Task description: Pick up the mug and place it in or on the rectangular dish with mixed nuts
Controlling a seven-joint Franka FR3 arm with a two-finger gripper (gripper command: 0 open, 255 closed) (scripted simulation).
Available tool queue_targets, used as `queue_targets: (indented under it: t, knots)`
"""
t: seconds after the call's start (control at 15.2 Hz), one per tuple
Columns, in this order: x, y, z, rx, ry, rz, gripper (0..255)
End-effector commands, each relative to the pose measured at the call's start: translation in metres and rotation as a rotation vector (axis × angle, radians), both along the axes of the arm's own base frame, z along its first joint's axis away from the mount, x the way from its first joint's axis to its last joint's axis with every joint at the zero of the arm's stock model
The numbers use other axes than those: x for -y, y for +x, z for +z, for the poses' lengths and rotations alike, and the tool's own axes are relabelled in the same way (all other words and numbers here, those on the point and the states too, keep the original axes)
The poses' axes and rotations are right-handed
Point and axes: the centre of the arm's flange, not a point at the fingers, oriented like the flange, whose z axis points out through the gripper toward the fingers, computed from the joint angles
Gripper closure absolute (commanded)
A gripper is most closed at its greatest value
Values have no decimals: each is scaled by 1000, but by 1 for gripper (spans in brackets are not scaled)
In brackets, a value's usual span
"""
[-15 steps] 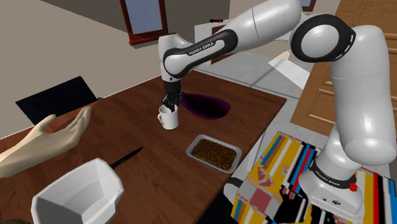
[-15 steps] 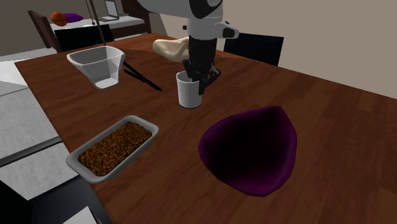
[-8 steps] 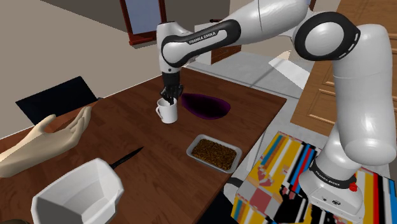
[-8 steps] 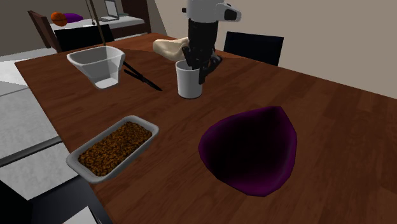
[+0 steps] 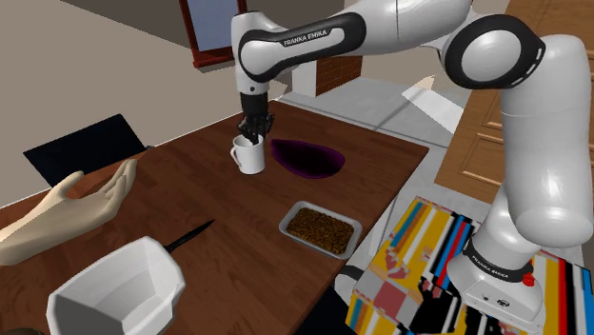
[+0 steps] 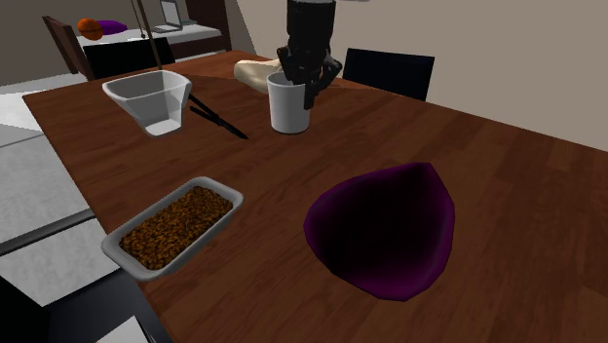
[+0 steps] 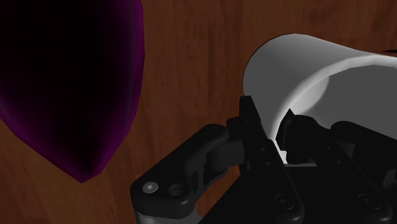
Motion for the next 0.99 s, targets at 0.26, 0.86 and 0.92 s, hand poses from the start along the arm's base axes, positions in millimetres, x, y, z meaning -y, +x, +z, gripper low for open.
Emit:
queue_targets:
  t: [0.26,0.86,0.92]
  knots:
    - [-2,-52,15,0,0,0,255]
    - [-7,-171,25,0,0,0,255]
    - [-8,-184,26,0,0,0,255]
